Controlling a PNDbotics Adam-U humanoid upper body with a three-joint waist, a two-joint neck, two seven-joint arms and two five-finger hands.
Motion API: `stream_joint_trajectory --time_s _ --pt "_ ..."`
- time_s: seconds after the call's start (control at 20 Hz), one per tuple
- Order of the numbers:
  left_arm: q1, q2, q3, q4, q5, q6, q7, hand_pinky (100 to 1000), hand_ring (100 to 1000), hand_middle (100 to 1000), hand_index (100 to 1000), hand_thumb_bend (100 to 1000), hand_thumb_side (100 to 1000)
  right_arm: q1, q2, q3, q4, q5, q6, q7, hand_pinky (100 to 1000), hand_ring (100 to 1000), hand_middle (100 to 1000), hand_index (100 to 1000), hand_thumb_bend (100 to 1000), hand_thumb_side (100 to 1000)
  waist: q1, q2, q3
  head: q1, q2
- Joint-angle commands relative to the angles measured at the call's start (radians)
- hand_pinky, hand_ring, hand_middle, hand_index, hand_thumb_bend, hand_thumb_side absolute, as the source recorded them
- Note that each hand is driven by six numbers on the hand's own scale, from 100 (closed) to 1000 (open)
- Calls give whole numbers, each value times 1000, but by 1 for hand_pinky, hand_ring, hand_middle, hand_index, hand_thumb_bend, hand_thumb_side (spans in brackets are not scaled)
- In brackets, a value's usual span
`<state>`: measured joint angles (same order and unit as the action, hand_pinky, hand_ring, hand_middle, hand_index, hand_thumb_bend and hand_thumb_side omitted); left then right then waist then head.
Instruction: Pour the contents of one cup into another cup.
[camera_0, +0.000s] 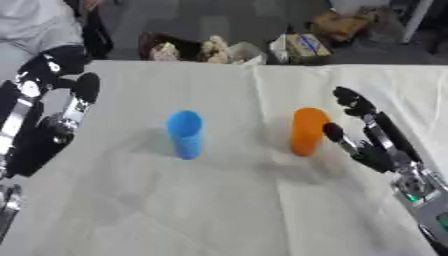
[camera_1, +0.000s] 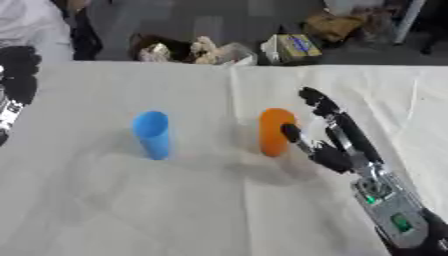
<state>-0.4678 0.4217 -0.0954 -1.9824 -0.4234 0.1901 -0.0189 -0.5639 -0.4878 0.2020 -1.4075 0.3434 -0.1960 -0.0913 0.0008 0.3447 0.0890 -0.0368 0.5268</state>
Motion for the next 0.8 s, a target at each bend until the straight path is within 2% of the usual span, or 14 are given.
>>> stream_joint_trajectory --time_s 0.05,0.35,0.5,0.8 --pt "-11 10 -1 -18 -2 -2 -2 815 848 885 856 327 964 -22 -2 -4 12 -31 -27 1 914 954 1000 1000 617 1000 18 1 3 -1 -6" --pt "-11 8 -1 -18 0 -2 -2 815 848 883 852 318 969 -26 5 -6 39 -35 -57 31 915 950 1000 1000 650 915 19 4 8 1 -10" --pt "-11 7 -1 -18 1 -2 0 817 848 882 850 308 974 -22 3 -9 41 -19 -56 49 925 945 1000 1000 627 860 19 5 9 1 -10" --pt "-9 5 0 -18 4 -1 4 818 848 881 846 300 979 -27 8 -17 45 -9 -45 36 932 968 1000 1000 633 848 20 5 10 1 -14"
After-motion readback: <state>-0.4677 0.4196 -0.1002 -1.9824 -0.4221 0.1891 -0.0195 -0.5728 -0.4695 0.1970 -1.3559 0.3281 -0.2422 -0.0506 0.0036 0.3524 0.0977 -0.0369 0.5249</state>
